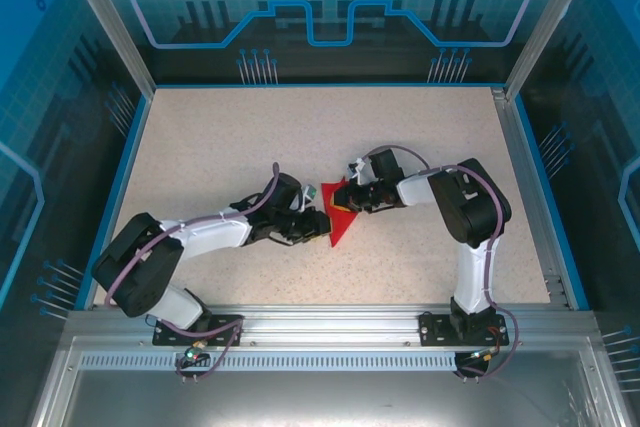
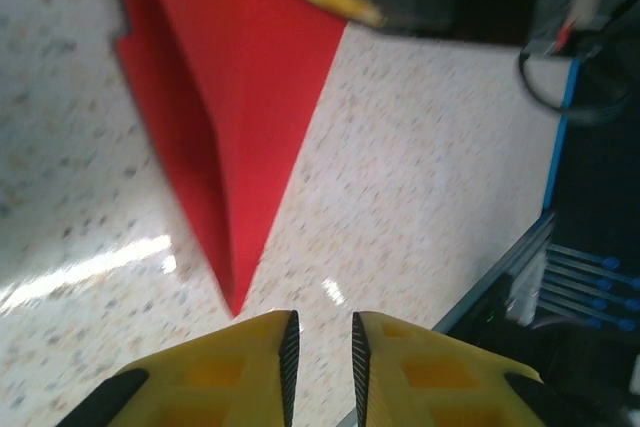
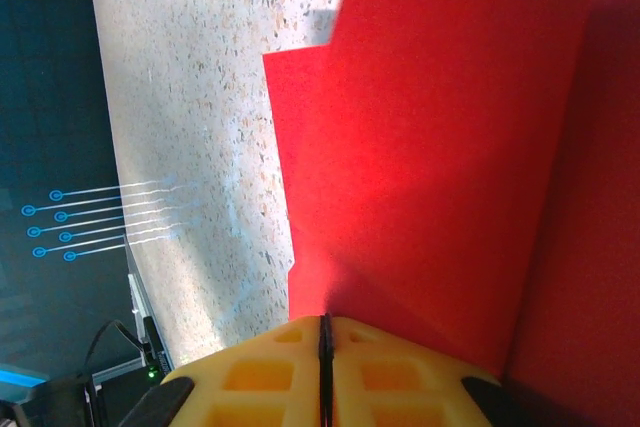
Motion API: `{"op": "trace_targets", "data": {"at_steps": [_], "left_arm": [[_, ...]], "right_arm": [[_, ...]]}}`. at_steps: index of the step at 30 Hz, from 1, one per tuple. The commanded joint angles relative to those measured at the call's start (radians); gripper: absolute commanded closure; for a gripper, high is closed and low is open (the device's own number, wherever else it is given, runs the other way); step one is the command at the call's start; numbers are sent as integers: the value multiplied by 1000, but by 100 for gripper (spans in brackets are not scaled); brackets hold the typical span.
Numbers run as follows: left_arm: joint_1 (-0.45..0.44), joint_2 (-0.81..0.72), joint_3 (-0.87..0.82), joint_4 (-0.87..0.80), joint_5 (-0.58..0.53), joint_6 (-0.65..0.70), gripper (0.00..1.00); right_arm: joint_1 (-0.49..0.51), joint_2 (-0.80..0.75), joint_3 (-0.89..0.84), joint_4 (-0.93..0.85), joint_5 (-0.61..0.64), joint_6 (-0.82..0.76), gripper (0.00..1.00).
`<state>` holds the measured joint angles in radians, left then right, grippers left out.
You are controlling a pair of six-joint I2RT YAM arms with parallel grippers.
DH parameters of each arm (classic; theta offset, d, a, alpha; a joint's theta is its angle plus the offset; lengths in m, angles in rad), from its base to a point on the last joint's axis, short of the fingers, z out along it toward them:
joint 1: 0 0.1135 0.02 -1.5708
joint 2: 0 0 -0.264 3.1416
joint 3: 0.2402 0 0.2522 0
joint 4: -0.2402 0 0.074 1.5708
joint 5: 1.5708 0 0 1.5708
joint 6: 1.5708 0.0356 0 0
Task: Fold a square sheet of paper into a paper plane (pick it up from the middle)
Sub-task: Fourth fold the wing at the center of the table.
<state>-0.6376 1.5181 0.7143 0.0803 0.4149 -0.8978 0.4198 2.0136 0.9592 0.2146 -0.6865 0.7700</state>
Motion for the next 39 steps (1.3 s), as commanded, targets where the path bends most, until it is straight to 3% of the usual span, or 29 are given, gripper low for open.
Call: {"op": "trace_targets", "data": {"at_steps": [1, 7, 17, 24, 29, 34, 39], "left_arm": [[0, 64, 46, 120, -8, -94, 78], [-2, 193, 61, 284, 12, -161, 81], [-14, 276, 5, 330, 14, -179, 82], [-44, 302, -25, 314, 62, -160, 80], [-58, 340, -62, 392, 121, -170, 80], [-67, 283, -109, 398, 126, -155, 80], [-66, 118, -119, 288, 30, -91, 79]], "right_arm": [[2, 88, -74, -191, 180, -9, 90], [2, 91, -74, -197, 174, -12, 90], [1, 94, -63, -215, 181, -25, 90], [-1, 96, -60, -222, 185, -30, 90], [-2, 100, -65, -221, 188, -28, 90], [-1, 107, -63, -222, 191, -29, 90], [-1, 109, -65, -219, 190, -28, 90]]}}
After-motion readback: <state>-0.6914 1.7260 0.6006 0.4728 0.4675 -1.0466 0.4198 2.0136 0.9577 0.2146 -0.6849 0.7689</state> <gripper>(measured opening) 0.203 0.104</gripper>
